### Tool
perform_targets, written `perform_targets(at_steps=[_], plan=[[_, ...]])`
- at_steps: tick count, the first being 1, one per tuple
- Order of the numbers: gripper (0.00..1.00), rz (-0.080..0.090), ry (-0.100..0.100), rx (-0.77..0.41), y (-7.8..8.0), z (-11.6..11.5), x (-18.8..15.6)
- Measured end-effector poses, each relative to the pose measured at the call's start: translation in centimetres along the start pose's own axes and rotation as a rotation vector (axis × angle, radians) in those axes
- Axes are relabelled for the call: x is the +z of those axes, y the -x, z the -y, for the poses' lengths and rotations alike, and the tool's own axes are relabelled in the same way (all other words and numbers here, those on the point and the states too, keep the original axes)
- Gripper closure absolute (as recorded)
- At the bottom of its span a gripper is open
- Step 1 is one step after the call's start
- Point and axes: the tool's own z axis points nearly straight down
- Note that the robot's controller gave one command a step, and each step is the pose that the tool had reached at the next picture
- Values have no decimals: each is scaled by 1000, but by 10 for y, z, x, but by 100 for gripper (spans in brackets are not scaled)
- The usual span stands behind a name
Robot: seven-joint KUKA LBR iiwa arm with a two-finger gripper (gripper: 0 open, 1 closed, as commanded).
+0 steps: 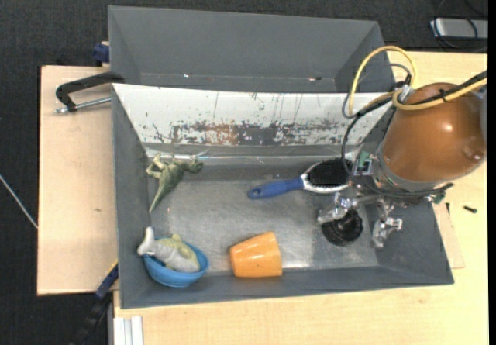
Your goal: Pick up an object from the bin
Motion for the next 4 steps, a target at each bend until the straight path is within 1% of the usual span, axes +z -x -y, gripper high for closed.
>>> perform_targets(at_steps=[1,2,3,4], plan=[[0,-1,-6,-288,-23,35,-56],[0,-1,11,-447,3,-2,43],[0,-2,5,-342,10,38,50],[100,2,1,-341,11,38,49]])
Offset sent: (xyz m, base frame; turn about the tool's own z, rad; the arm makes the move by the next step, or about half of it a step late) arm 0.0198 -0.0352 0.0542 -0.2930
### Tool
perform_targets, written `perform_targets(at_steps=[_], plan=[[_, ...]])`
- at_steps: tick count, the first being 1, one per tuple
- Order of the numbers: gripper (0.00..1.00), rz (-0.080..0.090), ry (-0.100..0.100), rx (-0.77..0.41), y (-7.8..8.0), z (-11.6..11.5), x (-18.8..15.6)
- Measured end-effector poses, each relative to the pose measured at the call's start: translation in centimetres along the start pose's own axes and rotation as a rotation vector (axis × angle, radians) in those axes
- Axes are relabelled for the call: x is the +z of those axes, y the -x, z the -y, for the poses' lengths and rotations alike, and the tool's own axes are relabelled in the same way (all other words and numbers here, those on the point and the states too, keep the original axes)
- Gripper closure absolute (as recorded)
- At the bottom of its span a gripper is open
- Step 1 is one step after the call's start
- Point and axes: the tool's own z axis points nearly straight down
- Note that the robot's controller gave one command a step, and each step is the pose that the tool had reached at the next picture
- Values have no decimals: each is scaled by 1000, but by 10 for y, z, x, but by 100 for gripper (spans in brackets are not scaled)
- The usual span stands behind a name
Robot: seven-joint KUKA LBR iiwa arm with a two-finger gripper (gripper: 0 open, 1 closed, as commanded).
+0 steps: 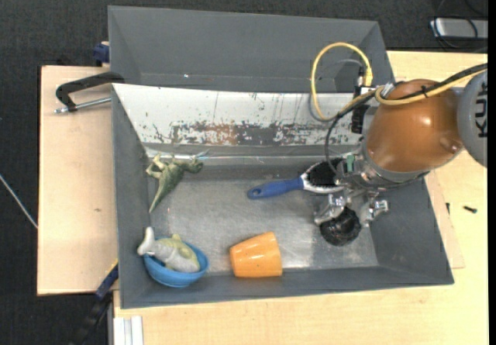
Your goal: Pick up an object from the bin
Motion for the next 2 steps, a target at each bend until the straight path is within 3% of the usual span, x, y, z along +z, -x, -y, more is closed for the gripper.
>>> perform_targets(at_steps=[1,2], plan=[[100,-2,-3,-425,24,-4,-62],[100,-4,-8,-421,41,-14,-178]])
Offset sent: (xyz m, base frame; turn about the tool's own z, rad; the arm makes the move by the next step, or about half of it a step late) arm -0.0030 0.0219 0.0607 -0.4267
